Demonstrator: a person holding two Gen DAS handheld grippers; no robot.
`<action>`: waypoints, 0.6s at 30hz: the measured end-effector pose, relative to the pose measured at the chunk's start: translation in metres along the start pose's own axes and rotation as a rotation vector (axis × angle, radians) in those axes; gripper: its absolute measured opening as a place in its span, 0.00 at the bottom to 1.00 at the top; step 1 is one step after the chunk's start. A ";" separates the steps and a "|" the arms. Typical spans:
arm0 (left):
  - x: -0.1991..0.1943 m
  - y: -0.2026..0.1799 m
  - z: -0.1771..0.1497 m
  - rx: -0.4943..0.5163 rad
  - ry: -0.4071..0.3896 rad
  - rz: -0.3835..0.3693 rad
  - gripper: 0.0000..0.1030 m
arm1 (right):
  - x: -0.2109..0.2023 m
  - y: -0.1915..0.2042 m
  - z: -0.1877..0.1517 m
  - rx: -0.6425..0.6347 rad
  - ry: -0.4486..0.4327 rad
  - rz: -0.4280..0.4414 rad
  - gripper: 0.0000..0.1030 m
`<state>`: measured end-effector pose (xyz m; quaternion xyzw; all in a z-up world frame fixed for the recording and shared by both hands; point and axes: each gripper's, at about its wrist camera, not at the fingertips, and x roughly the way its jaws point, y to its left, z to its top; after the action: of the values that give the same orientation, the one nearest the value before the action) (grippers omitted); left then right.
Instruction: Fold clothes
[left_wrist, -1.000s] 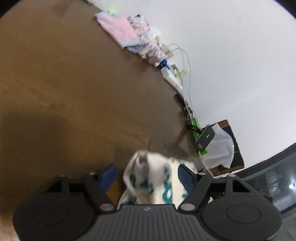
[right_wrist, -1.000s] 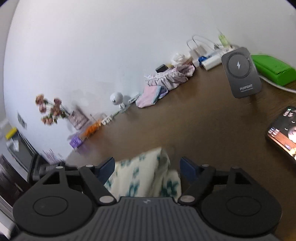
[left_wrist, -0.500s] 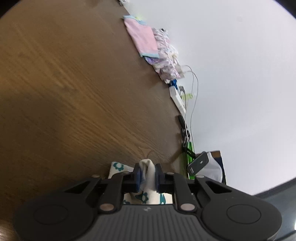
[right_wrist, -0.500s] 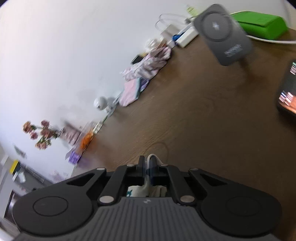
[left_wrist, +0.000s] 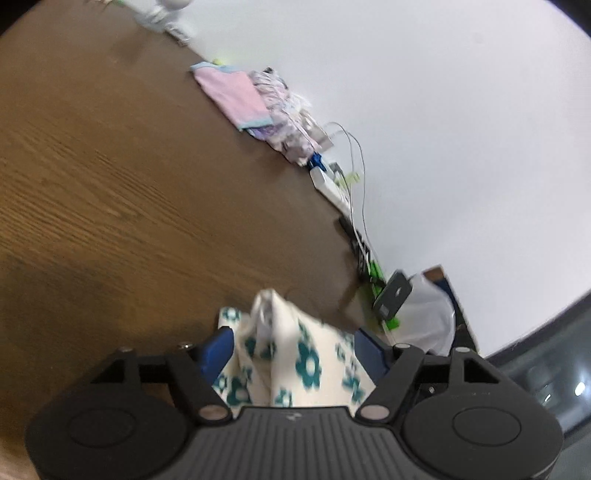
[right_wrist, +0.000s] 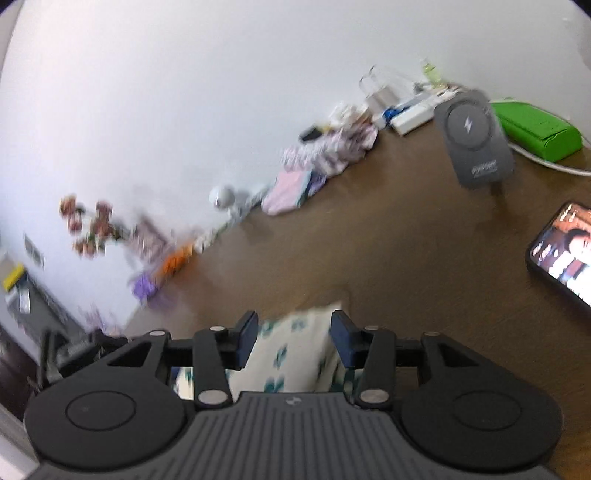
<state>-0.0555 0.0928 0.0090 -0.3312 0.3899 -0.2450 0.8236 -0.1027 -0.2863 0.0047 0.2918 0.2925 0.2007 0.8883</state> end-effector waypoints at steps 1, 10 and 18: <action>0.004 0.000 -0.003 -0.002 0.016 0.018 0.10 | 0.002 0.000 -0.004 -0.003 0.011 -0.003 0.35; -0.016 -0.014 -0.004 0.117 -0.052 0.113 0.26 | -0.009 0.011 -0.022 -0.138 -0.048 -0.096 0.06; 0.031 -0.064 -0.002 0.346 -0.044 0.133 0.03 | 0.001 0.061 -0.023 -0.389 -0.056 -0.053 0.09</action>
<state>-0.0486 0.0296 0.0401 -0.1635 0.3451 -0.2460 0.8909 -0.1278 -0.2309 0.0279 0.1125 0.2308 0.2218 0.9407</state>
